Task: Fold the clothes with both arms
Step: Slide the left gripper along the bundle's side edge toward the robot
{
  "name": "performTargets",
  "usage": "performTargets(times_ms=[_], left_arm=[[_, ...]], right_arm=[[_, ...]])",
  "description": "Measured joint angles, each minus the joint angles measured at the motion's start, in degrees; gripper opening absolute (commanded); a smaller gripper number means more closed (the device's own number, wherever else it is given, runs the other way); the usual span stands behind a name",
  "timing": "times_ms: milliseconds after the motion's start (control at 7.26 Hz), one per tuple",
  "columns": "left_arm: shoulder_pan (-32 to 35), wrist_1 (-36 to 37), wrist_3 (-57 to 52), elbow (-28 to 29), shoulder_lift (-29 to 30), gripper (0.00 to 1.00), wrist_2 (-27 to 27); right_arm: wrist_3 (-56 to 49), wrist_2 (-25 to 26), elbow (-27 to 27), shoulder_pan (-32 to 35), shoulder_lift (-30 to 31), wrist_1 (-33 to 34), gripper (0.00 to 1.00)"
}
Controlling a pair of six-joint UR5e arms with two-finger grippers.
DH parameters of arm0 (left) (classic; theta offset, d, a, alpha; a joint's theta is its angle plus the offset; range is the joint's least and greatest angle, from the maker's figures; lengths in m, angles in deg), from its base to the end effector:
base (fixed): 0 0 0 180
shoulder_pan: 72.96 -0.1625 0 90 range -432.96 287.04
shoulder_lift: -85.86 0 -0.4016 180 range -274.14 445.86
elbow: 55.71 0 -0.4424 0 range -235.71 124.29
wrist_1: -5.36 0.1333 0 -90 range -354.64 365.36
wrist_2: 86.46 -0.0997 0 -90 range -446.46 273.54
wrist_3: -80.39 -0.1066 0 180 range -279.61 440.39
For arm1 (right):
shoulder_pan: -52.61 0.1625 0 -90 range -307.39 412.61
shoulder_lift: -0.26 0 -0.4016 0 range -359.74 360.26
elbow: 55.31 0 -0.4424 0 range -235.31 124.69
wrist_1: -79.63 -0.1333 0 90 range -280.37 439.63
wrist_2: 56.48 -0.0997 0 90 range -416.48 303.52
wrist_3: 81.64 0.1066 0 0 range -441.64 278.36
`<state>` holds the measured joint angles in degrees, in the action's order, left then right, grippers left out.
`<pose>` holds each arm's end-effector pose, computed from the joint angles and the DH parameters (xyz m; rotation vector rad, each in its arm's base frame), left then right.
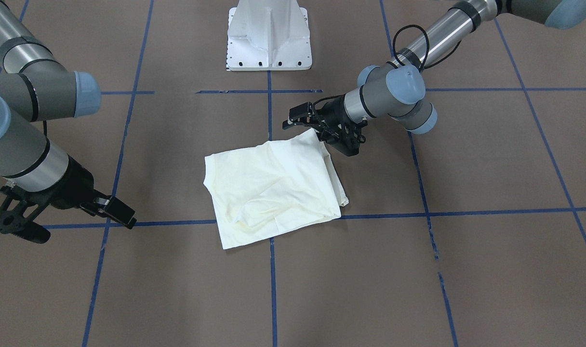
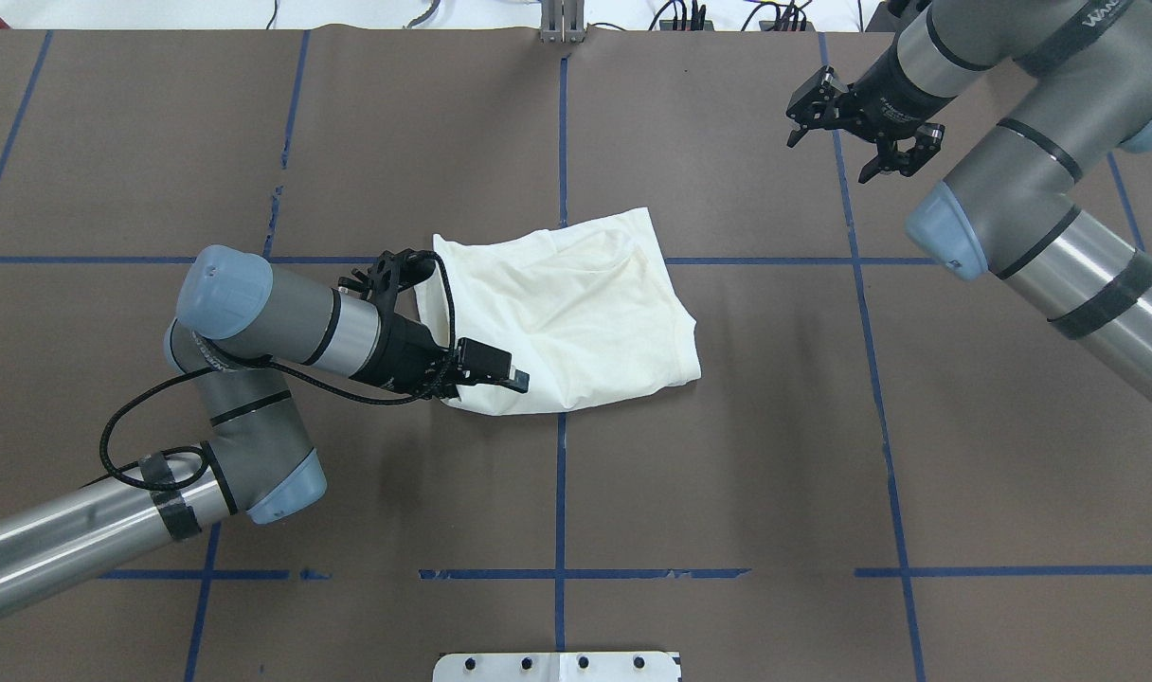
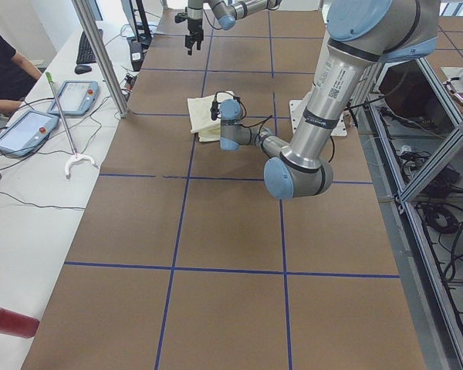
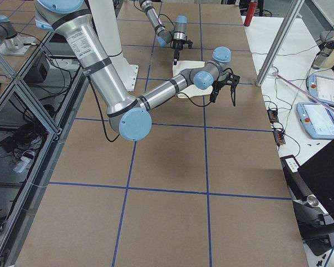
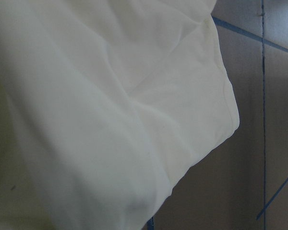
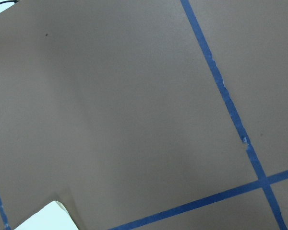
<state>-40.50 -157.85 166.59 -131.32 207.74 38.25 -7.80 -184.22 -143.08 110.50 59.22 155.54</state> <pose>0.5689 -0.4479 0.2698 0.0269 1.5813 0.0881 -0.3278 -0.6504 0.2873 -0.0670 -0.9586 0.4257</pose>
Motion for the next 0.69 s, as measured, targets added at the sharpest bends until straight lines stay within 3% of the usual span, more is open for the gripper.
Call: performTargets(times_ms=[413, 688], left_arm=[[-0.06, -0.20, 0.22, 1.77, 1.56, 1.00, -2.66], [-0.38, -1.93, 0.81, -0.42, -1.00, 1.00, -2.54]], right_arm=[[-0.63, 0.13, 0.34, 0.02, -0.20, 0.03, 1.00], [-0.78, 0.25, 0.38, -0.02, -0.19, 0.03, 1.00]])
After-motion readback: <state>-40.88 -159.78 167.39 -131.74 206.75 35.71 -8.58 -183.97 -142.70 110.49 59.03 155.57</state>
